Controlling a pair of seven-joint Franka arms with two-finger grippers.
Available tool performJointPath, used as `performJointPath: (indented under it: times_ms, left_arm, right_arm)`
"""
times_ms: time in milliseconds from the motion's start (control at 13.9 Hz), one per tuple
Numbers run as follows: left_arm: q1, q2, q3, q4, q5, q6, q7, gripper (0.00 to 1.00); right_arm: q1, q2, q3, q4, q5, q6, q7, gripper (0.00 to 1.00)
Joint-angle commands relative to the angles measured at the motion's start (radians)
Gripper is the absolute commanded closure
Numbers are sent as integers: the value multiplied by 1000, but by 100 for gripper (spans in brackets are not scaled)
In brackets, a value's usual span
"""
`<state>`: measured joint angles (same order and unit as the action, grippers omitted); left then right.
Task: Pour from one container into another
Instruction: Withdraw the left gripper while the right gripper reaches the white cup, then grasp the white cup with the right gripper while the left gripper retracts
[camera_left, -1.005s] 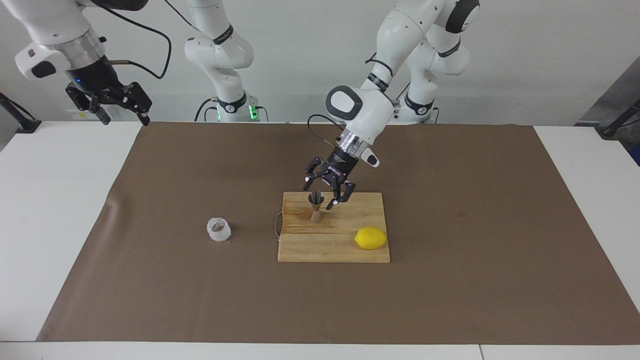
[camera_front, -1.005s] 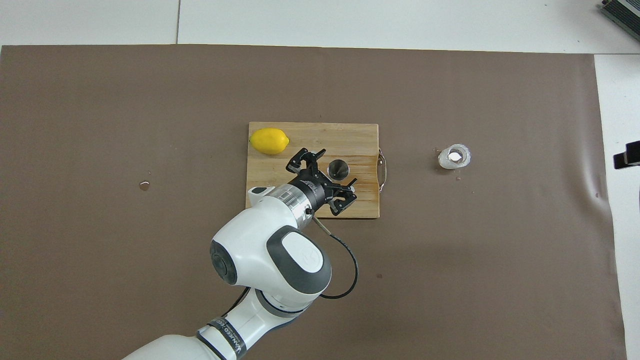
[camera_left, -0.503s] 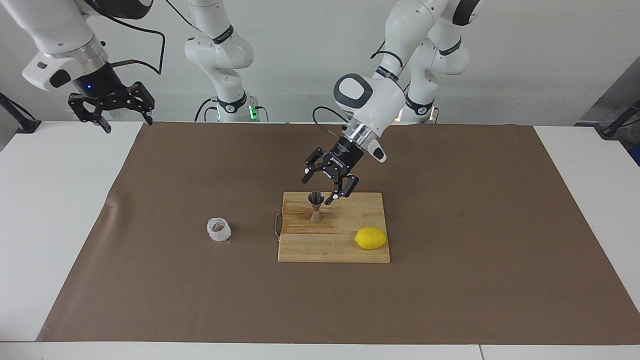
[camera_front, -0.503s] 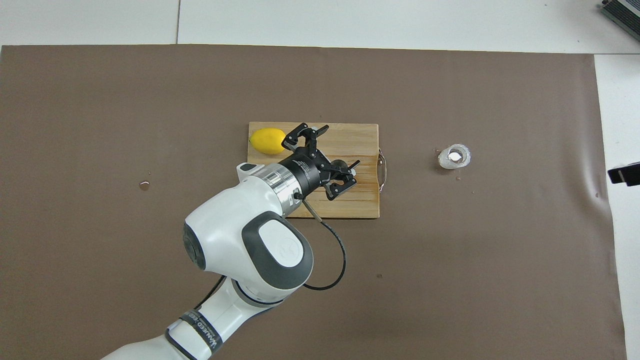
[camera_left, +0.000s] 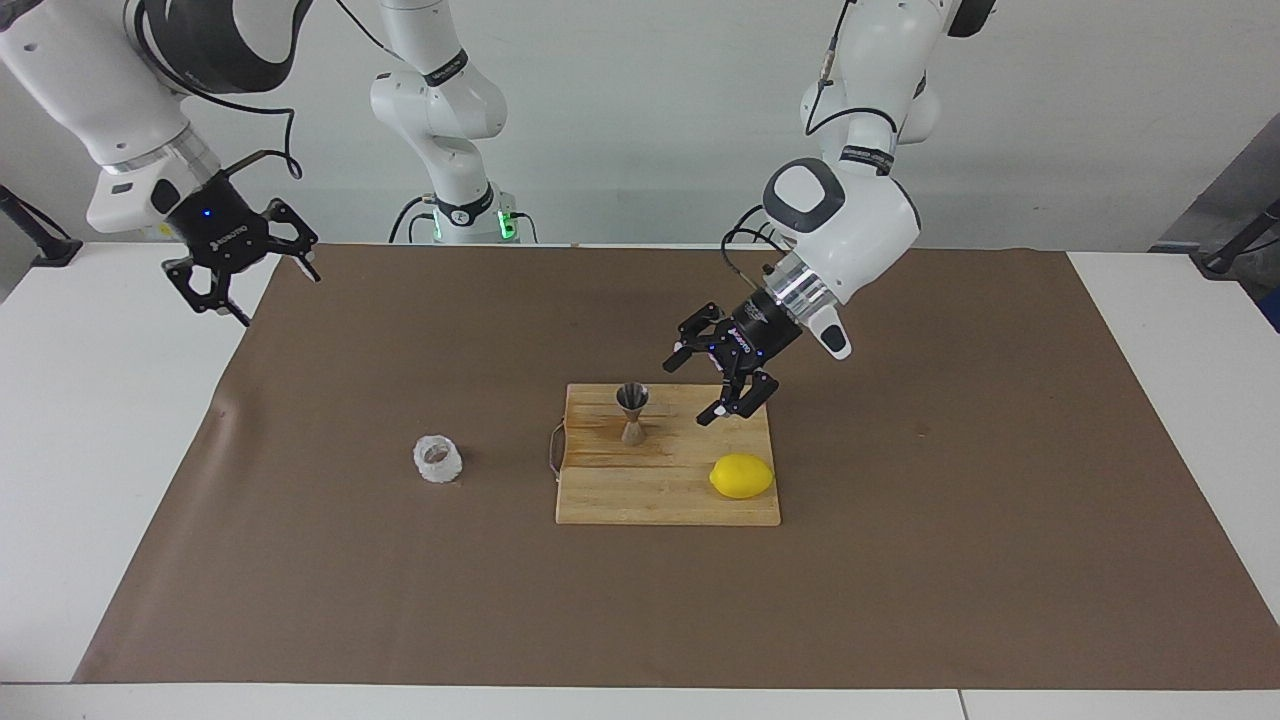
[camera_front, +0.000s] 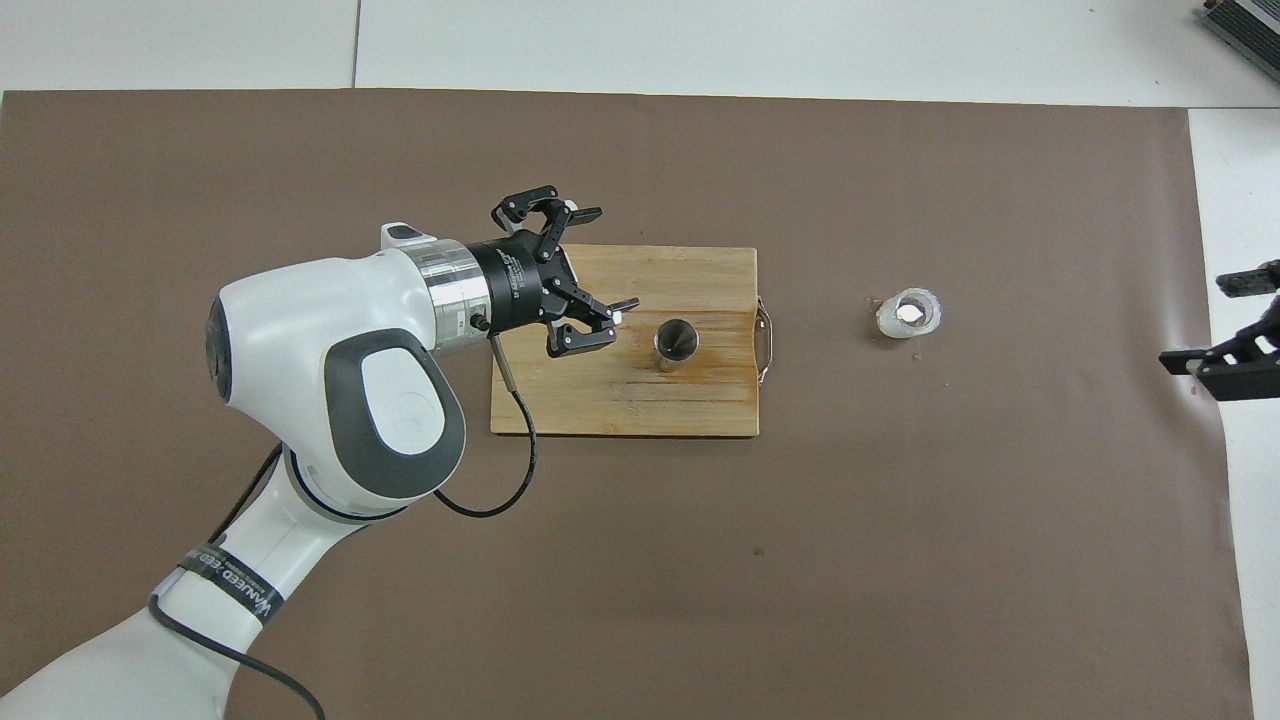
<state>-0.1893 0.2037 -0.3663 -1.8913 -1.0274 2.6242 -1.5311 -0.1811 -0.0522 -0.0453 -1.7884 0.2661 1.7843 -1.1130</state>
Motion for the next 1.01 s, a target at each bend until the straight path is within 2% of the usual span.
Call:
performJointPath:
  times_ms: [0,215,574,646,790,933]
  left_arm:
    - [33,-39,10,-26,212,-122,-15,0]
    - [63,-62,33,-20,515,-254,-15,0]
    - [99,-64,32,-8,939,-319,14,0]
    - [99,-67,32,-8,982,-320,55,0]
    - [132,-79,38,-9,991,-343,219,0]
    - [171,-121,41,-15,991,-369,445,0]
  right_arm:
    - [-23,53,5,-55,122,52,-237,0]
    - [-61,207,5,-52,310,81,-543,0]
    - [-46,324,16,-46,393,167,-694,0]
    - [-44,348,24,-45,397,164,-706,0]
    - [-64,451,48,-42,555,144,-828,0]
    - [-44,463,50,-32,587,165,-858,0]
